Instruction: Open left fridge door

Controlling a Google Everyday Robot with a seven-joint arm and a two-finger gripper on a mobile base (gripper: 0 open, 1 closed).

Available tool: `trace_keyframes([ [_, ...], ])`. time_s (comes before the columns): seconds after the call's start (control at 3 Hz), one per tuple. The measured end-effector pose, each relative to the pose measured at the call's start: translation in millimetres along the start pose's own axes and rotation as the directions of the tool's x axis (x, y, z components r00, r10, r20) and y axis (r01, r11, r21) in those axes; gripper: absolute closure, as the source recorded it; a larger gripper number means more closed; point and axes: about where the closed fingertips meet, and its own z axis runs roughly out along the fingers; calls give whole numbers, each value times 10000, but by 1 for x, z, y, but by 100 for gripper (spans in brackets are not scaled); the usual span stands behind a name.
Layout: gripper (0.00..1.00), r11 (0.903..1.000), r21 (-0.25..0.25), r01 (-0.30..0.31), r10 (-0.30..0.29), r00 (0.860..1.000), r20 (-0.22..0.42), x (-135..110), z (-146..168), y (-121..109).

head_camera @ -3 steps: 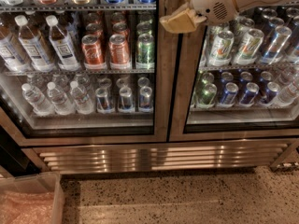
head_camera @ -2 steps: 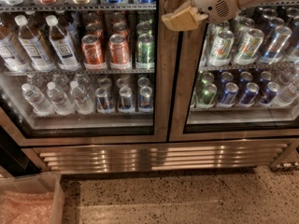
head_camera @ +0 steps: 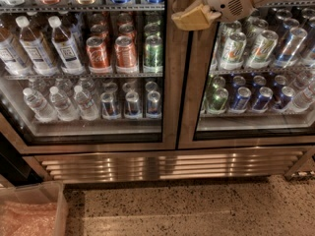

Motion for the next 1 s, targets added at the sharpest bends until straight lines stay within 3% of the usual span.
trace_keyframes([
  [1.0, 100, 10000, -8, 3, -3, 10000, 3, -3, -5, -1],
])
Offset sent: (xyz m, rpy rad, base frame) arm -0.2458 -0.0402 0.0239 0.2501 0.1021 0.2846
